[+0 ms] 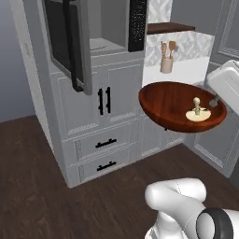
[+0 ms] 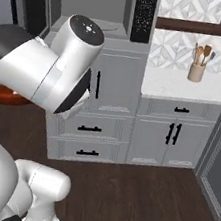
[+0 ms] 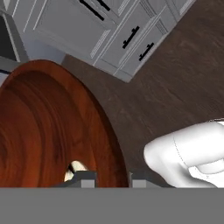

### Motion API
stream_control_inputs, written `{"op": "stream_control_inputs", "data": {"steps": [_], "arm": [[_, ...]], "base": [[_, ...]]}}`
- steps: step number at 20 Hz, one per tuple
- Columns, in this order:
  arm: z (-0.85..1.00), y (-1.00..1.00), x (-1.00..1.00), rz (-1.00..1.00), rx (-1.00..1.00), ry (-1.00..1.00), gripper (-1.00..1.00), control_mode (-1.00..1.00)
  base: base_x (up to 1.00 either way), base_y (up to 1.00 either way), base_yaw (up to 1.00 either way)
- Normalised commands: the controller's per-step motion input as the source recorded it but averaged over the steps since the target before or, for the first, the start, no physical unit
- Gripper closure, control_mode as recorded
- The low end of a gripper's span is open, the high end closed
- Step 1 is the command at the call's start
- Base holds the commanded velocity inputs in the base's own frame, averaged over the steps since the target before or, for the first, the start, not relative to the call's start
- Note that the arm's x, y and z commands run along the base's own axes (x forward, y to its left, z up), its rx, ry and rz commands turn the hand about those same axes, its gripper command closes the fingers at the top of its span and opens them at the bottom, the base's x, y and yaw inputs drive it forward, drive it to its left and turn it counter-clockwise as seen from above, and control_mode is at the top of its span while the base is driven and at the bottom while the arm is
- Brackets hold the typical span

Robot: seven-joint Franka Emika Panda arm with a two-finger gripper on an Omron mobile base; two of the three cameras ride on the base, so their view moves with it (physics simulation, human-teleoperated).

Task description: Pick the mushroom from the sink and place it in the bowl. Then pick the bowl and place it in the microwave. Then close the microwave door and press the start button.

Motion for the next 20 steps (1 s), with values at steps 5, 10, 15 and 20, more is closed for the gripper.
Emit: {"op": "stream_control_inputs", "data": {"steps": [5, 10, 15, 20], "arm": [[0.00, 0.00, 0.00, 0.00, 0.00, 0.00, 1.00, 1.00], [0.00, 0.00, 0.00, 0.00, 0.00, 0.00, 1.00, 1.00], [0.00, 0.00, 0.00, 0.00, 0.00, 0.00, 1.00, 1.00], [0.00, 0.00, 0.00, 0.00, 0.00, 0.00, 1.00, 1.00]], "base": [[0.62, -0.79, 0.29], [1.00, 0.17, 0.03], [0.98, 0.68, -0.03], [0.69, 0.33, 0.14]]}}
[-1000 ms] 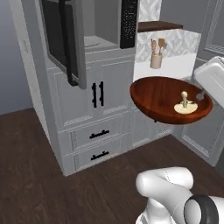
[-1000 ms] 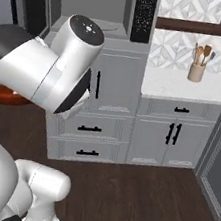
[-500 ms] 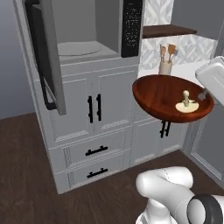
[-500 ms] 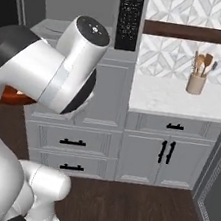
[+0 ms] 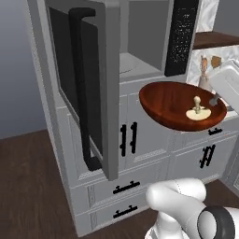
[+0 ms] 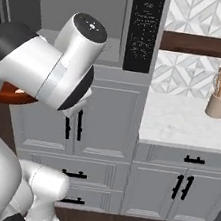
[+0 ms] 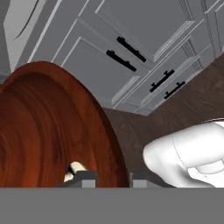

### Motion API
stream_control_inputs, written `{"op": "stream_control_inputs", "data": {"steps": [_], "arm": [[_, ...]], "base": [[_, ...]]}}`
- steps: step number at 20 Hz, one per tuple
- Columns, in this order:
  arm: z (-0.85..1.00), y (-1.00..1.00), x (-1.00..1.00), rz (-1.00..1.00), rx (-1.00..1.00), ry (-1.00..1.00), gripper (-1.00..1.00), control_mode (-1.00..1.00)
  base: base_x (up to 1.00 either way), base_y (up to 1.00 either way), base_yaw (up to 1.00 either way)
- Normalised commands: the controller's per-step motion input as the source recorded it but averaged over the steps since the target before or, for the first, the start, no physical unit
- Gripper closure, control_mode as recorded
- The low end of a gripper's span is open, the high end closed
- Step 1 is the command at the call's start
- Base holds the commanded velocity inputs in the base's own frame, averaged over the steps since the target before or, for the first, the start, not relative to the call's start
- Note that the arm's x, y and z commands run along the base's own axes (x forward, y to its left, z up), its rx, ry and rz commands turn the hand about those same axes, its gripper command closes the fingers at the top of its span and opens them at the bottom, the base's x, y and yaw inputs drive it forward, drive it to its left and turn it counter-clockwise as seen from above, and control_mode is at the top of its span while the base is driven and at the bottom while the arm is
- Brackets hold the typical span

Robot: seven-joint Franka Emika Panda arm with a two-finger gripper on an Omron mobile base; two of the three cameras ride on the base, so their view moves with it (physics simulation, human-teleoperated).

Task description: Pick the mushroom from the sink and place it in the bowl. Then pick the bowl and place it in the microwave. Then close the microwave door and press the start button.

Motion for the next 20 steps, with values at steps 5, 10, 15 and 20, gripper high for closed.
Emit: {"op": "stream_control_inputs", "data": {"steps": [5, 10, 15, 20], "arm": [[0.00, 0.00, 0.00, 0.00, 0.00, 0.00, 1.00, 1.00], [0.00, 0.00, 0.00, 0.00, 0.00, 0.00, 1.00, 1.00], [0.00, 0.00, 0.00, 0.00, 0.00, 0.00, 1.00, 1.00], [0.00, 0.00, 0.00, 0.00, 0.00, 0.00, 1.00, 1.00]], "base": [[0.37, 0.00, 0.28], [0.57, 0.00, 0.30], [0.58, -0.30, 0.18], [0.23, -0.31, 0.09]]}}
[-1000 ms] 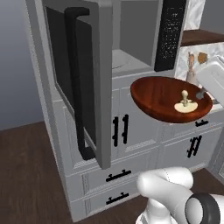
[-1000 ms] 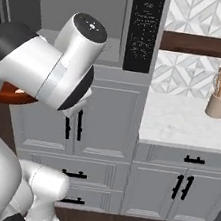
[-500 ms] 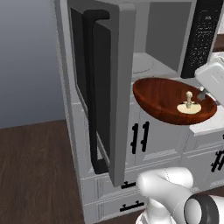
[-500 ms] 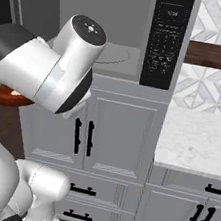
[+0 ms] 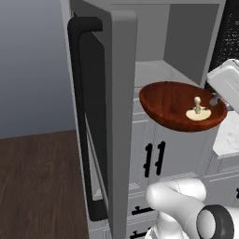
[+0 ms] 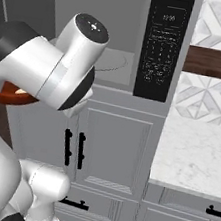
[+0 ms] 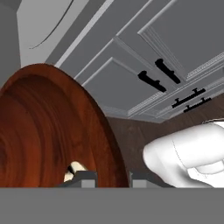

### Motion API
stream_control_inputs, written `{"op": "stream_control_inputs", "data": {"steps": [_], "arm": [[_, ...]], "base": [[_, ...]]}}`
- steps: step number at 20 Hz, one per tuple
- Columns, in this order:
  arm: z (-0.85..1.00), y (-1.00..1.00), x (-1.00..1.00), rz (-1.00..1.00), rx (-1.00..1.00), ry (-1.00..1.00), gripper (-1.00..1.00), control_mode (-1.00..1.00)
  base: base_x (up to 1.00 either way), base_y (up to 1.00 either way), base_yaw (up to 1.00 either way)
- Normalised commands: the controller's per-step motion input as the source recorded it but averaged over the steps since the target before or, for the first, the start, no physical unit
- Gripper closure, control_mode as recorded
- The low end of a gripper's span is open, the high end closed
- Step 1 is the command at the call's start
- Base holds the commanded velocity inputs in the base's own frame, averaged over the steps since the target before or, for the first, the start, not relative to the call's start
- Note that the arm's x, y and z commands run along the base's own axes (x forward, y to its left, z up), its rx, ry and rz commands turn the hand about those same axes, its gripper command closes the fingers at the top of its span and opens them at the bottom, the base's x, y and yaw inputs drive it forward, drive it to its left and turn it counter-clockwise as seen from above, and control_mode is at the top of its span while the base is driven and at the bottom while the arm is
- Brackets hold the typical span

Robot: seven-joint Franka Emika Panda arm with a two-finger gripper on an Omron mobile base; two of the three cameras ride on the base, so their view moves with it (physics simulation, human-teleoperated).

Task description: Pick the mushroom from the sink and place it in the bowl. Then pick the bowl and place it in the microwave. Then close the microwave door and press the start button.

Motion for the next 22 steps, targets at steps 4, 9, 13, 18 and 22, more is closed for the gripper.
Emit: {"op": "stream_control_inputs", "data": {"steps": [4, 9, 13, 18, 22], "arm": [[0.00, 0.00, 0.00, 0.00, 0.00, 0.00, 1.00, 1.00], [0.00, 0.00, 0.82, -0.03, 0.00, -0.04, 1.00, -1.00], [0.00, 0.00, 1.00, -0.11, 0.00, 0.00, 1.00, -1.00], [0.00, 0.05, 1.00, -0.19, 0.00, 0.00, 1.00, -1.00], [0.06, 0.11, 1.00, -0.30, 0.00, 0.00, 1.00, -1.00]], "base": [[0.27, -0.02, 0.00], [0.00, 0.00, 0.00], [0.00, 0.00, 0.00], [0.00, 0.00, 0.00], [0.00, 0.00, 0.00]]}}
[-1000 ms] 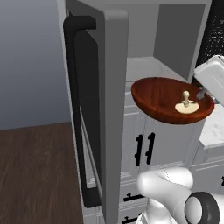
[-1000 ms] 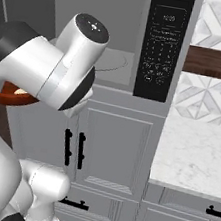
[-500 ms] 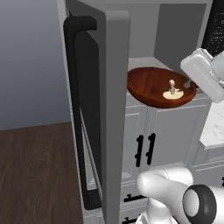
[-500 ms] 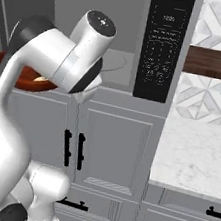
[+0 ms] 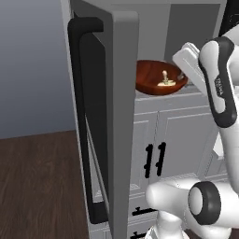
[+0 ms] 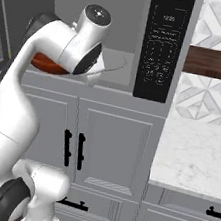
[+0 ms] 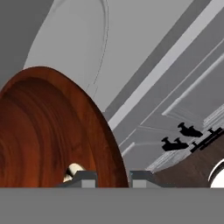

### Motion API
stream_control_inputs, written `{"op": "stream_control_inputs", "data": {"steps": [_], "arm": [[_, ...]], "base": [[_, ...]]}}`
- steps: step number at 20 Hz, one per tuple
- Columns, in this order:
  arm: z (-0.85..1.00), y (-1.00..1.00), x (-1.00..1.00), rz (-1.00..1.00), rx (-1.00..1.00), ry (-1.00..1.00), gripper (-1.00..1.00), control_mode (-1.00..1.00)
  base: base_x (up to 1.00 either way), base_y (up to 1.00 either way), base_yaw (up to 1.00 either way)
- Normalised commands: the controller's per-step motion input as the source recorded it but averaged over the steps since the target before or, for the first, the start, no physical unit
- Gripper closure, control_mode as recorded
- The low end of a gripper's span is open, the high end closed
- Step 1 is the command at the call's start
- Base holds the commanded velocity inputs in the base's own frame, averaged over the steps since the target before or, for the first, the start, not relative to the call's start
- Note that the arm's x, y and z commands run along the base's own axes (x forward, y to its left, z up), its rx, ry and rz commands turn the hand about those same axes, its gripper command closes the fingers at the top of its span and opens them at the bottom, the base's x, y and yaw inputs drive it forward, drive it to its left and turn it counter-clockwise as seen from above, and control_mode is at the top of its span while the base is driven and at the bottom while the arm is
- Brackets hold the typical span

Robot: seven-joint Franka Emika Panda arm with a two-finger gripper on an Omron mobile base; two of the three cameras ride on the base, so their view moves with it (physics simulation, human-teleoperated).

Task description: Pick the mushroom from the sink and place it in the bowl. Then pick the bowl and place it in the microwave. Then close the microwave door and press the start button.

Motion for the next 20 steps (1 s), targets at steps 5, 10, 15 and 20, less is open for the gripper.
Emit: {"op": "stream_control_inputs", "data": {"steps": [5, 10, 15, 20], "arm": [[0.02, 0.00, 1.00, -0.29, 0.00, 0.00, 1.00, -1.00], [-0.20, 0.16, 1.00, -0.24, -0.02, 0.03, 1.00, -1.00], [-0.40, 0.19, 0.92, -0.18, -0.06, 0.12, 1.00, -1.00], [-0.03, 0.00, -0.18, -0.07, 0.00, -0.01, -1.00, -1.00]], "base": [[0.00, 0.00, 0.00], [0.00, 0.00, 0.00], [0.00, 0.00, 0.00], [0.00, 0.00, 0.00]]}}
